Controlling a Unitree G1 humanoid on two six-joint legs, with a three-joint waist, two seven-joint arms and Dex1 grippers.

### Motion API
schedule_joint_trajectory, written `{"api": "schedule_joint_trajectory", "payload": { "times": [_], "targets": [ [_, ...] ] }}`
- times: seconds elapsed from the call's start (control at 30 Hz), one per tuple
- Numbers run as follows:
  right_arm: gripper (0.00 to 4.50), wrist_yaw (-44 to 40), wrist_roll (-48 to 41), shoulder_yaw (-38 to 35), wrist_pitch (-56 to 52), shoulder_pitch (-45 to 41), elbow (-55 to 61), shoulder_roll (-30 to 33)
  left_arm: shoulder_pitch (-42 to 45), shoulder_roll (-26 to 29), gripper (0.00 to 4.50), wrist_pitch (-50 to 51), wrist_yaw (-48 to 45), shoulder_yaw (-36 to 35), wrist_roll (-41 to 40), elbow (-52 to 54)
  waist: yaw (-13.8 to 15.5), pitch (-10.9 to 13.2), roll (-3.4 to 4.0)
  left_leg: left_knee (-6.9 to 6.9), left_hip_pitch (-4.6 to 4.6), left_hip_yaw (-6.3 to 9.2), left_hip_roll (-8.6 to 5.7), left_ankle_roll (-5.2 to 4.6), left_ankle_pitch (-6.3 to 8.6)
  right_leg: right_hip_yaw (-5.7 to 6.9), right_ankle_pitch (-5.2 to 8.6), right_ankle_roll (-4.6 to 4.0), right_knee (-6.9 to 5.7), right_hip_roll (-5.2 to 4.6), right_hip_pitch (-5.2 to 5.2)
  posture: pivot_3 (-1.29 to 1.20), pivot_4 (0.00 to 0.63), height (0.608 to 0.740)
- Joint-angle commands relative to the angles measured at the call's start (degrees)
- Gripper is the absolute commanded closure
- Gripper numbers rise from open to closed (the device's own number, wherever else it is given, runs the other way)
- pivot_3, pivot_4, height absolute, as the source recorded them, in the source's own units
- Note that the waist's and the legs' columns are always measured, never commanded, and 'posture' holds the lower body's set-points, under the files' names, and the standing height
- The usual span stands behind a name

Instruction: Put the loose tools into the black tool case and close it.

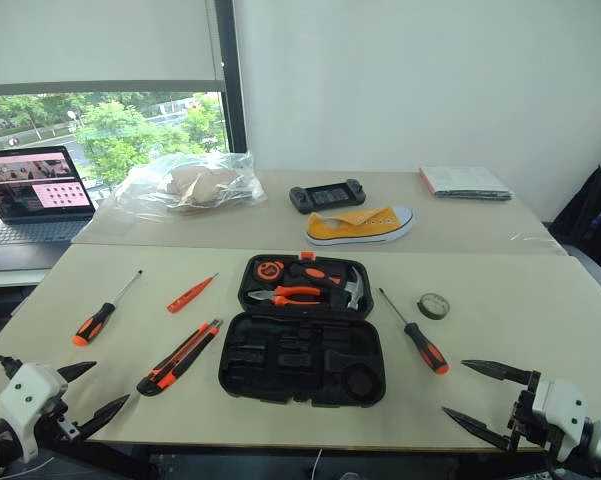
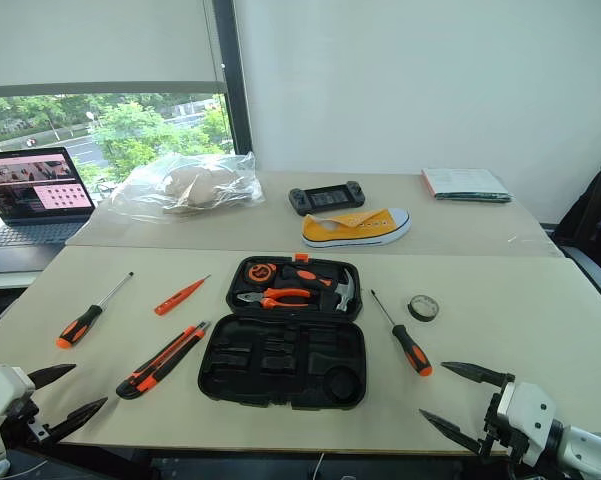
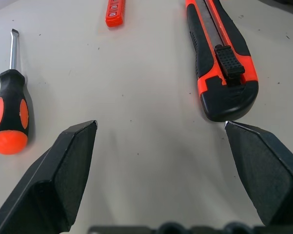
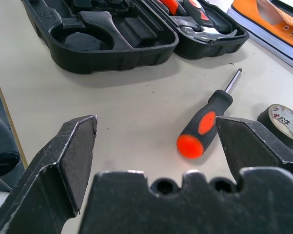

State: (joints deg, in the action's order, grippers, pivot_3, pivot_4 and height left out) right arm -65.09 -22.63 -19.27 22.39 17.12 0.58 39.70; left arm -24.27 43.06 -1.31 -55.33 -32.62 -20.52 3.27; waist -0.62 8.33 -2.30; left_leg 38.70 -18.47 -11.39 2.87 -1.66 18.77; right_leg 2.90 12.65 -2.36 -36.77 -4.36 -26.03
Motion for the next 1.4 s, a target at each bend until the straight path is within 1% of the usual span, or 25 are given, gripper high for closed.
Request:
{"api": "schedule_joint_trajectory", "payload": {
  "times": [0.03,0.07,0.13,0.2,0.27,0.3,0.37,0.4,0.43,0.5,0.57,0.63,0.7,0.77,0.87,0.93,1.0,1.03,1.13,1.17,1.23,1.27,1.3,1.33,1.4],
  "targets": [
    [0.04,0.13,-2.41,2.05,0.42,-3.42,3.15,-1.29,-0.49,-1.08,0.0,2.6,1.13,-5.15,-5.44,1.41,-0.01,0.0,0.0,0.0,0.0,0.0,0.0,0.0,0.0,0.0,0.0,0.0,0.0,0.0,0.0,0.0,0.15,0.74],
    [0.04,-0.11,-4.98,4.19,-0.96,-5.6,6.06,-2.46,-0.9,-2.4,0.0,5.24,3.01,-8.3,-8.4,1.1,-0.29,0.02,-0.04,0.0,0.0,0.0,0.0,0.0,0.0,0.0,0.0,0.0,0.0,0.0,0.0,0.0,0.15,0.74],
    [0.04,1.62,-11.0,9.01,-8.76,-9.24,13.36,-4.51,-2.13,-5.79,0.0,8.92,7.83,-13.42,-12.17,-0.18,-1.86,0.09,-0.22,-0.01,0.02,-0.04,0.16,0.06,0.01,-0.1,-0.06,-0.01,-0.04,0.03,-0.05,0.0,0.15,0.74],
    [0.04,4.53,-13.53,10.62,-12.69,-11.23,16.78,-6.77,-2.74,-8.04,0.0,11.55,11.27,-15.04,-12.96,-0.55,-1.99,0.12,-0.17,0.03,0.08,0.09,0.29,0.16,0.01,0.01,0.11,0.26,-0.11,0.0,0.07,0.0,0.15,0.74],
    [0.04,6.29,-13.04,11.79,-12.41,-12.9,18.02,-9.17,-3.21,-9.7,0.0,14.9,14.11,-15.46,-13.83,-0.32,-1.37,0.11,-0.16,0.01,0.13,0.21,0.27,0.24,-0.03,0.16,0.11,0.23,-0.14,0.0,0.01,0.0,0.15,0.74],
    [0.04,6.57,-12.49,12.33,-12.25,-13.34,18.35,-9.84,-3.26,-10.19,0.0,16.1,14.9,-15.57,-14.32,-0.1,-0.87,0.11,-0.17,0.02,0.1,0.19,0.21,0.24,-0.03,0.24,-0.03,-0.03,-0.15,0.01,-0.01,0.0,0.15,0.74],
    [0.04,6.71,-11.34,13.36,-11.68,-13.59,18.61,-10.94,-2.9,-10.4,0.0,19.89,17.01,-15.18,-15.7,1.23,0.16,0.05,-0.31,0.04,0.04,0.17,0.11,0.21,-0.02,0.47,-0.09,-0.15,-0.13,-0.01,-0.03,0.0,0.15,0.74],
    [0.04,6.83,-10.77,13.8,-11.29,-13.7,18.57,-11.4,-1.8,-9.71,0.0,22.88,18.04,-14.92,-16.99,1.68,0.54,0.03,-0.38,0.06,-0.01,0.17,0.1,0.2,0.0,0.79,-0.08,-0.16,-0.12,-0.03,-0.03,0.0,0.15,0.74],
    [0.04,6.92,-10.37,14.1,-10.99,-13.77,18.52,-11.69,-0.99,-9.2,0.0,25.04,18.74,-14.79,-17.92,2.01,0.97,0.01,-0.43,0.07,-0.02,0.18,0.1,0.2,0.0,0.86,-0.08,-0.17,-0.11,-0.05,-0.03,0.0,0.15,0.74],
    [0.04,6.68,-9.82,14.76,-10.73,-14.0,18.52,-11.92,3.24,-6.44,0.0,28.7,19.78,-14.28,-19.33,1.26,1.62,0.01,-0.44,0.13,-0.05,0.19,0.08,0.2,0.02,0.97,-0.08,-0.19,-0.09,-0.08,-0.02,0.0,0.15,0.74],
    [0.04,6.67,-9.5,15.06,-10.74,-14.2,18.52,-12.1,6.82,-3.97,0.0,31.76,20.6,-13.7,-19.94,-0.06,1.65,-0.01,-0.47,0.2,-0.09,0.22,0.07,0.55,0.19,1.0,-0.09,-0.2,-0.12,-0.09,-0.01,0.0,0.15,0.74],
    [0.04,6.72,-9.27,15.43,-10.73,-14.44,18.46,-12.2,10.69,-0.99,0.0,34.23,20.9,-12.02,-19.11,-2.25,1.39,-0.02,-0.49,0.23,-0.06,0.22,0.07,0.57,0.18,0.98,-0.12,-0.21,-0.19,-0.1,0.02,0.0,0.15,0.74],
    [0.04,6.34,-9.09,16.07,-10.72,-14.9,18.27,-12.23,18.04,4.12,0.0,38.94,21.63,-6.5,-16.98,-5.77,1.23,-0.01,-0.48,0.22,-0.03,0.22,0.07,0.62,0.14,0.98,-0.13,-0.21,-0.24,-0.07,0.02,0.0,0.15,0.74],
    [0.04,5.59,-8.86,16.93,-10.78,-15.24,17.99,-12.16,26.05,8.55,0.0,41.83,21.2,0.43,-13.31,-12.06,1.24,0.0,-0.46,0.21,0.0,0.2,0.05,0.7,0.09,0.99,-0.13,-0.21,-0.3,0.01,0.02,0.0,0.15,0.74],
    [0.04,5.43,-8.41,17.52,-10.59,-15.42,17.75,-12.29,33.04,10.91,0.0,42.62,21.12,5.96,-9.21,-19.68,0.61,0.01,-0.42,0.14,0.03,0.16,0.0,0.77,0.04,0.99,-0.13,-0.23,-0.34,0.2,-0.03,0.0,0.15,0.74],
    [0.04,5.78,-8.14,17.62,-10.63,-15.37,17.85,-12.44,37.36,11.59,0.0,41.94,20.25,8.74,-6.96,-24.66,-0.22,0.02,-0.41,0.15,0.04,0.1,0.02,0.62,-0.05,0.95,-0.13,-0.24,-0.39,0.2,-0.05,0.0,0.15,0.74],
    [0.0,6.02,-7.91,17.58,-10.59,-15.21,17.98,-12.46,40.33,11.7,0.52,41.02,19.41,11.07,-5.07,-27.98,-0.33,0.02,-0.42,0.15,0.02,0.09,0.05,0.46,-0.14,0.99,-0.12,-0.25,-0.38,0.29,-0.11,0.0,0.15,0.74],
    [0.0,6.23,-7.78,17.49,-10.58,-14.98,18.15,-12.45,41.23,11.68,0.68,40.69,18.49,12.21,-4.43,-28.9,-0.24,0.02,-0.42,0.14,0.01,0.06,0.06,0.48,-0.13,1.0,-0.1,-0.27,-0.36,0.38,-0.13,0.0,0.15,0.74],
    [0.0,6.85,-7.47,17.29,-10.41,-14.12,18.62,-12.46,42.36,11.47,1.9,39.86,16.06,14.35,-2.86,-30.52,-0.15,0.04,-0.39,0.12,-0.01,-0.03,0.05,0.53,-0.11,1.07,-0.02,-0.34,-0.36,0.43,-0.16,0.0,0.15,0.74],
    [0.0,7.07,-7.36,17.28,-10.36,-13.88,18.75,-12.48,42.53,11.27,2.22,39.0,15.68,14.39,-2.43,-30.92,-0.12,0.04,-0.38,0.11,0.0,-0.07,0.06,0.53,-0.1,1.07,0.0,-0.35,-0.36,0.43,-0.16,0.0,0.15,0.74],
    [0.0,7.52,-7.04,17.16,-10.1,-13.18,18.93,-12.57,43.1,10.48,3.07,34.45,14.93,13.15,-2.04,-31.59,-0.1,0.05,-0.37,0.12,0.0,-0.07,0.06,0.54,-0.1,1.06,0.0,-0.35,-0.38,0.4,-0.16,0.0,0.15,0.74],
    [0.0,7.67,-6.88,17.06,-9.96,-12.8,18.98,-12.59,43.12,10.15,3.35,31.46,13.5,12.43,-2.24,-31.41,-0.09,0.05,-0.38,0.14,0.0,-0.05,0.06,0.54,-0.1,1.05,0.0,-0.35,-0.39,0.38,-0.16,0.0,0.15,0.74],
    [0.0,7.74,-6.8,16.93,-9.87,-12.47,19.03,-12.57,43.01,9.76,3.58,28.42,11.91,11.75,-2.53,-30.99,-0.06,0.05,-0.38,0.16,0.01,-0.02,0.06,0.54,-0.1,1.05,0.0,-0.35,-0.39,0.36,-0.15,0.0,0.15,0.74],
    [0.0,7.76,-6.83,16.6,-9.78,-12.0,19.13,-12.36,42.73,9.16,3.58,24.33,8.96,10.86,-3.43,-29.74,-0.04,0.04,-0.38,0.17,0.0,-0.01,0.05,0.54,-0.1,1.05,0.0,-0.35,-0.42,0.31,-0.15,0.0,0.15,0.74],
    [0.0,7.71,-7.15,15.44,-9.69,-11.02,19.35,-11.52,42.61,7.92,3.58,19.29,2.12,9.15,-6.81,-25.89,0.1,0.04,-0.4,0.2,-0.01,0.0,0.05,0.54,-0.1,1.06,0.0,-0.35,-0.43,0.2,-0.14,0.0,0.15,0.74]
  ]
}}
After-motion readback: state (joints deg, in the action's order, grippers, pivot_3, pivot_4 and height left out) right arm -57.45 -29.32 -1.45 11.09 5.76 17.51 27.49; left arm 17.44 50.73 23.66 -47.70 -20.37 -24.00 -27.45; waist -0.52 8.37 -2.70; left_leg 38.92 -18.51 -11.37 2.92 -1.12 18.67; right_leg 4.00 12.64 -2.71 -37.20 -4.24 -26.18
